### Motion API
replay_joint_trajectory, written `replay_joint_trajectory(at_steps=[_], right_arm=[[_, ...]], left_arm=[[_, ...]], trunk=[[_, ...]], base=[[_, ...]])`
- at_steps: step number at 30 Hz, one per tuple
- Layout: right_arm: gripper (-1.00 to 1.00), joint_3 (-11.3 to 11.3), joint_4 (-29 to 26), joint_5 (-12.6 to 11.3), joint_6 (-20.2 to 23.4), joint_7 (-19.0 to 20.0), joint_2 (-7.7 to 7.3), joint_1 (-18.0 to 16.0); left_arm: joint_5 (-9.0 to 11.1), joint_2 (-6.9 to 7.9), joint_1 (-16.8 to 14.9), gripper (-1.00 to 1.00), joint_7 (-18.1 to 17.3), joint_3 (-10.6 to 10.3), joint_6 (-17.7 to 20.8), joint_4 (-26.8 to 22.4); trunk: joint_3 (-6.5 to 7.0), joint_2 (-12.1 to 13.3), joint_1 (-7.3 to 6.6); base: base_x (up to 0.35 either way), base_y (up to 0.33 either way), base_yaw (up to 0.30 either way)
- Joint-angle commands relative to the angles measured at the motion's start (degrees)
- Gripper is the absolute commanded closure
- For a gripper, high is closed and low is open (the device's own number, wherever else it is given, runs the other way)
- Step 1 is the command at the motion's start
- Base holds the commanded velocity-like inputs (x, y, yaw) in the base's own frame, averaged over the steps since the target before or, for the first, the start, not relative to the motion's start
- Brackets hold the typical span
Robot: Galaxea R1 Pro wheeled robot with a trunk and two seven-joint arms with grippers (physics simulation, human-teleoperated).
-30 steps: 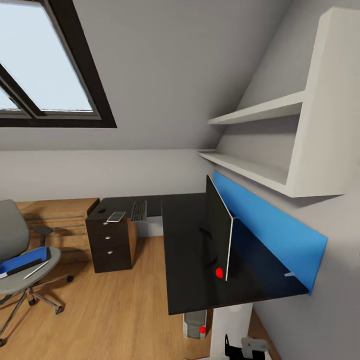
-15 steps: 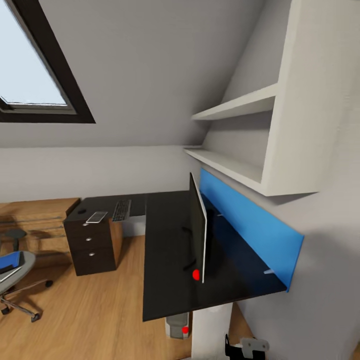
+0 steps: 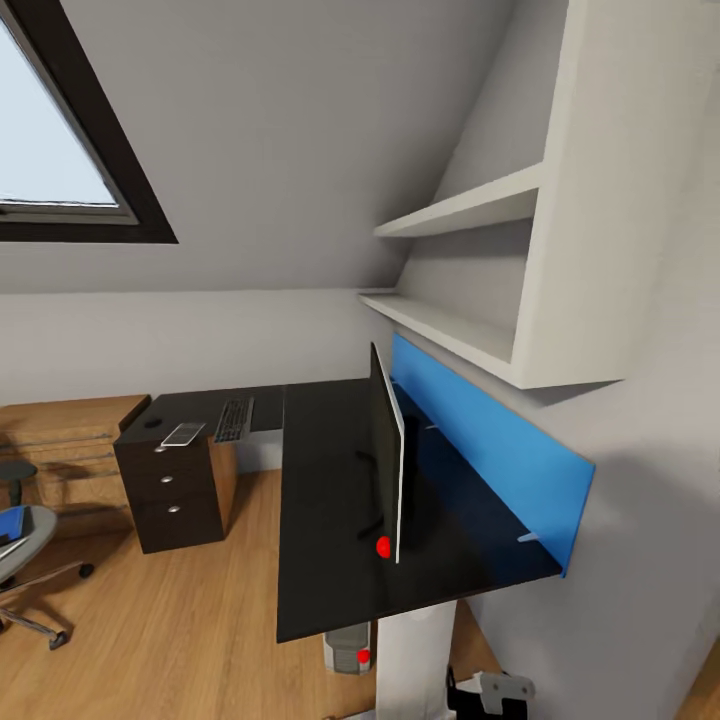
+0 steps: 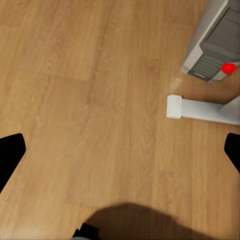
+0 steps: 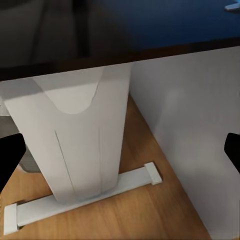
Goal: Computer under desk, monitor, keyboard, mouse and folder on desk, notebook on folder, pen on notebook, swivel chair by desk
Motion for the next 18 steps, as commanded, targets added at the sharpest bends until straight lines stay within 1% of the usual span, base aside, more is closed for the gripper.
replay_joint_trajectory(at_steps=[1,5,11,13,15,16,18], right_arm=[[-1.00,0.5,-0.1,0.1,0.0,-0.5,0.03,0.0],[-1.00,0.5,-1.4,0.1,0.2,-0.6,0.29,0.0],[-1.00,0.5,-6.2,-0.1,1.4,-0.9,0.74,-0.1],[-1.00,0.4,-9.1,-0.1,3.2,-0.9,0.85,-0.1],[-1.00,0.4,-12.1,-0.1,6.1,-1.0,1.10,-0.2],[-1.00,0.4,-17.1,-0.1,11.4,-1.1,1.69,-0.4],[-1.00,0.4,-19.8,-0.1,14.4,-1.1,2.02,-0.4]], left_arm=[[0.2,0.04,0.0,-1.00,0.4,-0.5,-0.2,0.0],[0.2,0.04,-0.1,-1.00,0.4,-0.4,-0.2,0.0],[0.3,0.04,0.0,-1.00,0.4,-0.4,-0.2,0.0],[0.3,0.04,0.0,-1.00,0.3,-0.4,-0.2,0.0],[0.3,0.04,0.0,-1.00,0.4,-0.4,-0.2,0.0],[0.3,0.04,0.0,-1.00,0.3,-0.4,-0.2,0.0],[0.3,0.04,-0.1,-1.00,0.3,-0.4,-0.2,0.0]], trunk=[[-0.06,-0.1,0.02],[-0.06,-0.1,0.02],[-0.07,-0.1,0.02],[-0.07,-0.1,0.02],[-0.07,-0.1,0.02],[-0.07,-0.1,0.02],[-0.07,-0.1,0.02]], base=[[0.000,0.000,-0.007],[0.000,0.000,-0.004],[0.000,0.000,-0.001],[0.000,0.000,0.000],[0.000,0.000,0.000],[0.000,0.000,0.000],[0.000,0.000,0.000]])
